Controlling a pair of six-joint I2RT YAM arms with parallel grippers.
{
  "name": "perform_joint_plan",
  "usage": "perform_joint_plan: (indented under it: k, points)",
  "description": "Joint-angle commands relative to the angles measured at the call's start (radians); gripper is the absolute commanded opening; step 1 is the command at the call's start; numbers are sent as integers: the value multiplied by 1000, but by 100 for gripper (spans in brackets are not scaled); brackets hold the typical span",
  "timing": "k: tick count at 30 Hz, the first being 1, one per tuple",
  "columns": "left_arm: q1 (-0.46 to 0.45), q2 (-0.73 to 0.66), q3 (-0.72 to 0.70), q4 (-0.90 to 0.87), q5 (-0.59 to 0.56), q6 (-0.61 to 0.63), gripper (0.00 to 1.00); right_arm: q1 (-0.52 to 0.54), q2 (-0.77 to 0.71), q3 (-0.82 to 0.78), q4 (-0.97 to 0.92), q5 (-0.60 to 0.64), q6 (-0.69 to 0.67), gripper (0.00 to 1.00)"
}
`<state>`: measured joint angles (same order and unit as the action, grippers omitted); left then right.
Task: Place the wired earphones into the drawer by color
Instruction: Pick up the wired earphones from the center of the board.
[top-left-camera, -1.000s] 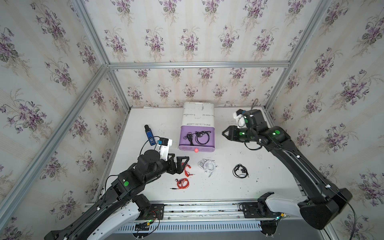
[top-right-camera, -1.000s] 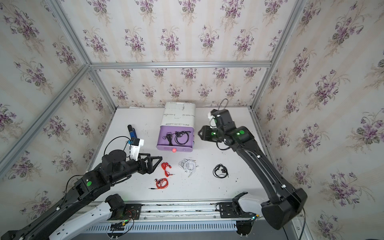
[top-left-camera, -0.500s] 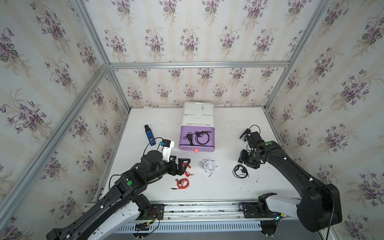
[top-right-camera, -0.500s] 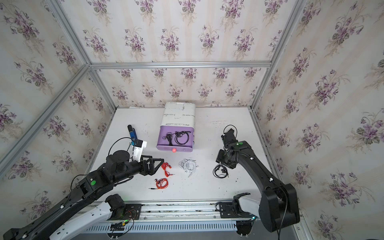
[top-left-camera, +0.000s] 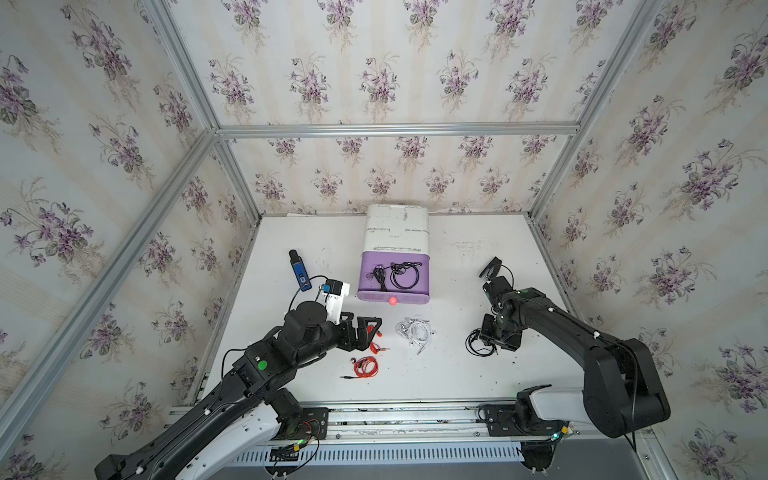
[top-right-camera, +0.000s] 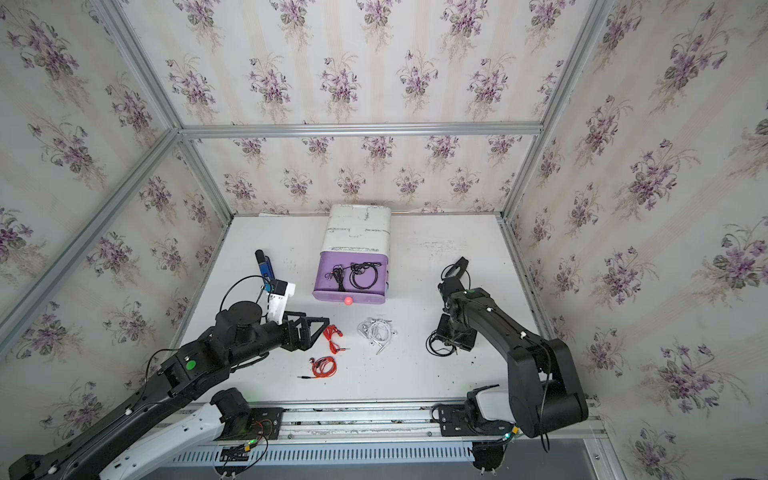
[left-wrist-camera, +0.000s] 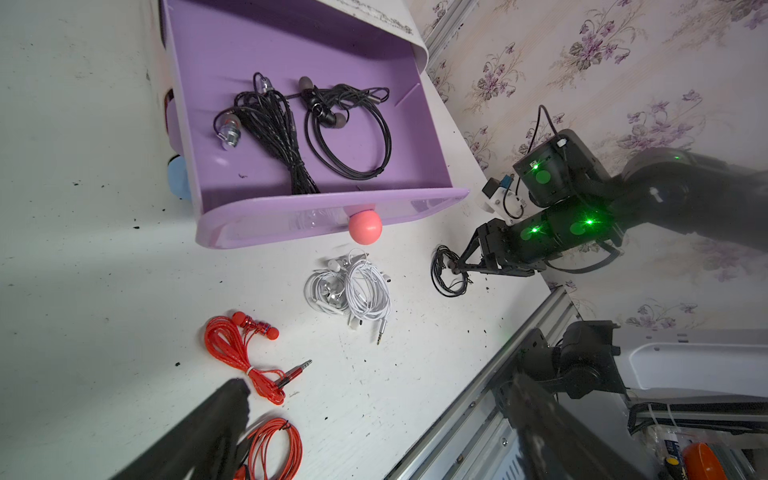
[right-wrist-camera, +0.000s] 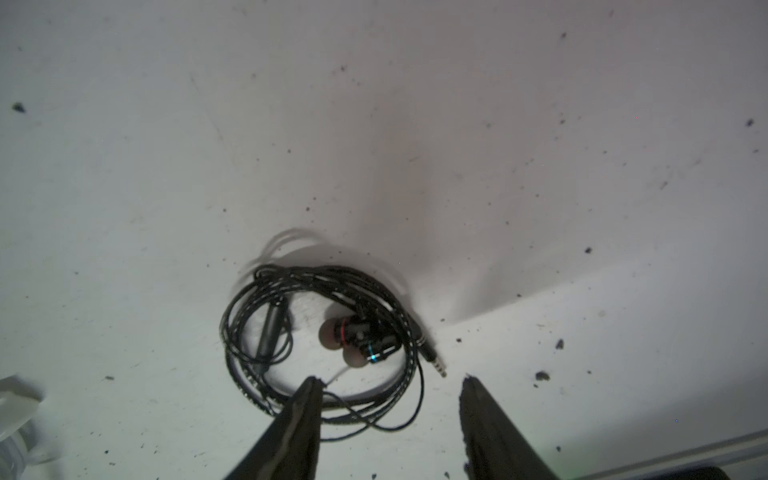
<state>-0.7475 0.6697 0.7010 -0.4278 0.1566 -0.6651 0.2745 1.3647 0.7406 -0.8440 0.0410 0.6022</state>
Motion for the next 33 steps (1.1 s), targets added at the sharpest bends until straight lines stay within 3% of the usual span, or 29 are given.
perform_joint_plan:
  k: [1,33]
  points:
    - [2,1,2,27,1,1,100,0,20,6,36,29,-1,57]
    - [8,-13,8,-13,-21,11,100,0,225,78,104,64,-81,53]
